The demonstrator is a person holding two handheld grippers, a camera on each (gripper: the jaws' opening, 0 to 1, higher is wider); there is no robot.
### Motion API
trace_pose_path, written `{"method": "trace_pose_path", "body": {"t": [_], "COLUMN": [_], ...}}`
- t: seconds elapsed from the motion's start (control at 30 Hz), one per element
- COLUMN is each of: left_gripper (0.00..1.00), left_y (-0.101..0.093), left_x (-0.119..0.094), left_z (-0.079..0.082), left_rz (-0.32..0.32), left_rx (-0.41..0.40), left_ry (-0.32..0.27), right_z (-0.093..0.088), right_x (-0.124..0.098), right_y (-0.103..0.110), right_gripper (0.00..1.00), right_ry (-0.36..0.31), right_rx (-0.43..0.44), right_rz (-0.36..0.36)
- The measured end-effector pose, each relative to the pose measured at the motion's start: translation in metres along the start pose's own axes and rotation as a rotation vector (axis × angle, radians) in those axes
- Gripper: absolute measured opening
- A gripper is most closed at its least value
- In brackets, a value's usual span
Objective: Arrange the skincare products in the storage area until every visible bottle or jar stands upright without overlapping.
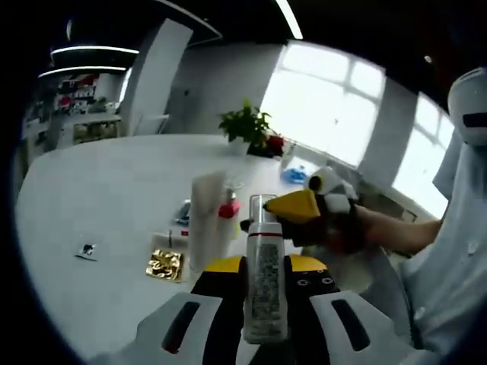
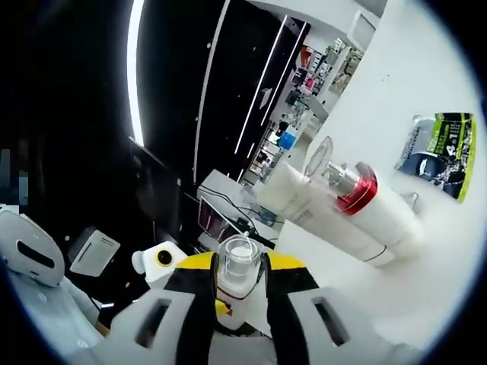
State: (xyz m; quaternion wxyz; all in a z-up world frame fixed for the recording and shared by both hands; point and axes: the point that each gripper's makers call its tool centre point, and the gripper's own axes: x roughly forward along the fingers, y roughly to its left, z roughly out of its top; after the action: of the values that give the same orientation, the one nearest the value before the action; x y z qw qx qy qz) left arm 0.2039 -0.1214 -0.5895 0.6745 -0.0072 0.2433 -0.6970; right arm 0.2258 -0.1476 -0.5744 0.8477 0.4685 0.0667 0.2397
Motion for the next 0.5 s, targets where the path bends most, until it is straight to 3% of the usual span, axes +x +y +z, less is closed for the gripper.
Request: {"method": "trace_pose_path", "body": {"t": [0.27,0.5], "left_gripper": [0.16,0.17], "left_y": [-0.001,0.003], "left_x": [0.007,0.017], "left_z": [-0.006,-0.017], "left_rz": [-0.007,0.02], "left_rx": [0.022,0.101], "left_ry": [0.028,0.092], "right_z": [0.002,-0.001], "right_x": [-0.001,0.001], "right_y": [0.001,0.001], "right_gripper": [0.22,0.2], "right_ry": [0.021,0.104], "right_rx": [-0.049,-0.248], "right_rz": [-0.009,-0.078]}}
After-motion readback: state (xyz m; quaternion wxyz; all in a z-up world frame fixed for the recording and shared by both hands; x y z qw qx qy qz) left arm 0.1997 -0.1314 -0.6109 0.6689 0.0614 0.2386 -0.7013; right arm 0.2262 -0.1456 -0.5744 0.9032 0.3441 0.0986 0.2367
